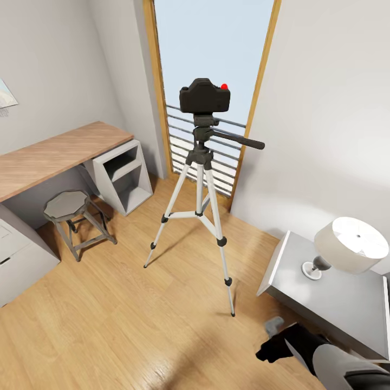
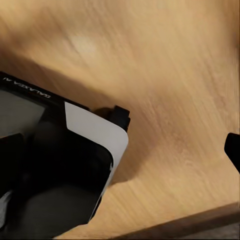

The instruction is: Attach the digital camera to the camera tripod in the bedroom.

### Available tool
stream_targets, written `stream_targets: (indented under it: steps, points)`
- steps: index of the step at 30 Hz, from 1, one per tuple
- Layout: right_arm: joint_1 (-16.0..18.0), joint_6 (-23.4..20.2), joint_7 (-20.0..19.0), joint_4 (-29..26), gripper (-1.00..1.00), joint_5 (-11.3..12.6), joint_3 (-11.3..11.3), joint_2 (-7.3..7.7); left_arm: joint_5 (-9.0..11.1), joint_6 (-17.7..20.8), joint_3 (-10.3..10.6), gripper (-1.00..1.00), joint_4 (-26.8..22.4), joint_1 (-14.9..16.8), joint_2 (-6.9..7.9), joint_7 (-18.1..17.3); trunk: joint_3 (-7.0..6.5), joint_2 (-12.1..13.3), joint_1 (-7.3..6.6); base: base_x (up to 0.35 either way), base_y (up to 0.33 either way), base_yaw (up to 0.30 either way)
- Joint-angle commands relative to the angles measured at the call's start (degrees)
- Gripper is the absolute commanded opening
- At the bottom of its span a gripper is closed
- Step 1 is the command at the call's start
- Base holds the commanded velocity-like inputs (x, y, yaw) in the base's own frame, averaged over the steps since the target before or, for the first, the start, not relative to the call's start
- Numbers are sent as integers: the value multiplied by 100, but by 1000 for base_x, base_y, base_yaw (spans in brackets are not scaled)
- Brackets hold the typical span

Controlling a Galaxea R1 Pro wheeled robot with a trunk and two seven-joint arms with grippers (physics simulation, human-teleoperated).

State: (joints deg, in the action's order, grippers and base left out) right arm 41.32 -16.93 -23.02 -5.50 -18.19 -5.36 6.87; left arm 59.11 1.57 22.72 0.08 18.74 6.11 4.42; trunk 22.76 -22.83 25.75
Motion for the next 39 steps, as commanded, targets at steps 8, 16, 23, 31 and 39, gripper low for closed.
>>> stream_targets:
  steps: [8,16,23,31,39]
  points:
    - [-315,542,2,627,100,33,-26,269,39,14,49,100,-2,-89,-20,15,8,-9,3,0,0,0]
    - [-1220,834,14,728,100,246,-11,415,33,22,49,100,1,-150,-37,15,8,-9,3,0,0,0]
    - [-1667,1104,143,742,100,444,-9,439,35,26,49,100,1,-164,-51,15,8,-9,3,0,0,0]
    - [-2057,1646,472,745,100,959,-2,445,39,27,49,100,1,-201,-57,15,8,-9,3,0,0,0]
    - [-2442,1992,743,746,100,1438,0,451,35,27,49,100,1,-211,-59,15,8,-9,3,0,0,0]
